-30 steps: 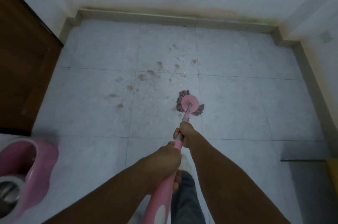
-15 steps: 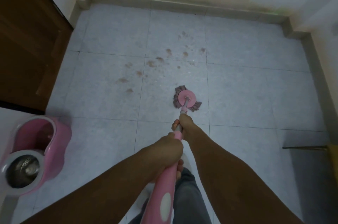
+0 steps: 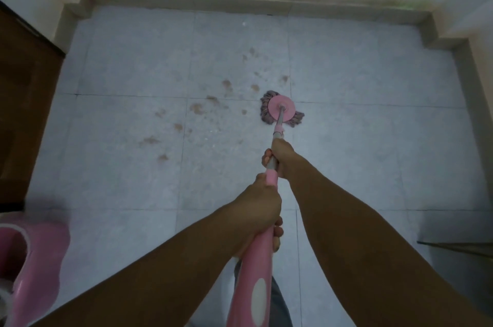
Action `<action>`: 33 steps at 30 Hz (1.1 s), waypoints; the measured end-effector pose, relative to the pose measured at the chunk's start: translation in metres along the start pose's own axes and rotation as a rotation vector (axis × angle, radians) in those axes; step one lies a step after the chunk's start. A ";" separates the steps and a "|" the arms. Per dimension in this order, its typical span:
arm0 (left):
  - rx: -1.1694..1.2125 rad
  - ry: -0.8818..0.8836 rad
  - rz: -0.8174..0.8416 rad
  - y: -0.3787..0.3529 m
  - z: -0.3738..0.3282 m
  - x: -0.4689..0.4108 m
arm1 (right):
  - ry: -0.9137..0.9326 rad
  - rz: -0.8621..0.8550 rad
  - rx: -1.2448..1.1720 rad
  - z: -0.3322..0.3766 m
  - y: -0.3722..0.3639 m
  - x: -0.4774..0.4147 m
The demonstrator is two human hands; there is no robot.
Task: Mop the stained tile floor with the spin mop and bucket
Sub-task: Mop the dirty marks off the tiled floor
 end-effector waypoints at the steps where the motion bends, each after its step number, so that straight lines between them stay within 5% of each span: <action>1: 0.000 -0.014 0.010 -0.005 -0.025 -0.010 | 0.011 -0.006 0.012 0.027 0.003 -0.011; 8: -0.058 -0.123 0.063 -0.028 -0.173 -0.074 | 0.041 -0.010 0.054 0.175 0.014 -0.085; 14: -0.047 -0.118 0.066 -0.036 -0.225 -0.109 | 0.037 -0.004 0.052 0.220 0.022 -0.125; 33: -0.031 0.066 -0.010 0.033 -0.019 0.041 | -0.088 -0.002 0.024 -0.012 -0.050 0.021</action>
Point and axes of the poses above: each hand's wrist, its own x-axis away from the middle knuckle, its own y-axis out of the back of the hand, z = x × y, the point moved 1 cm from there along -x, towards the middle knuckle, and after that the axes turned 10 degrees about z, right-handed, at the moved point
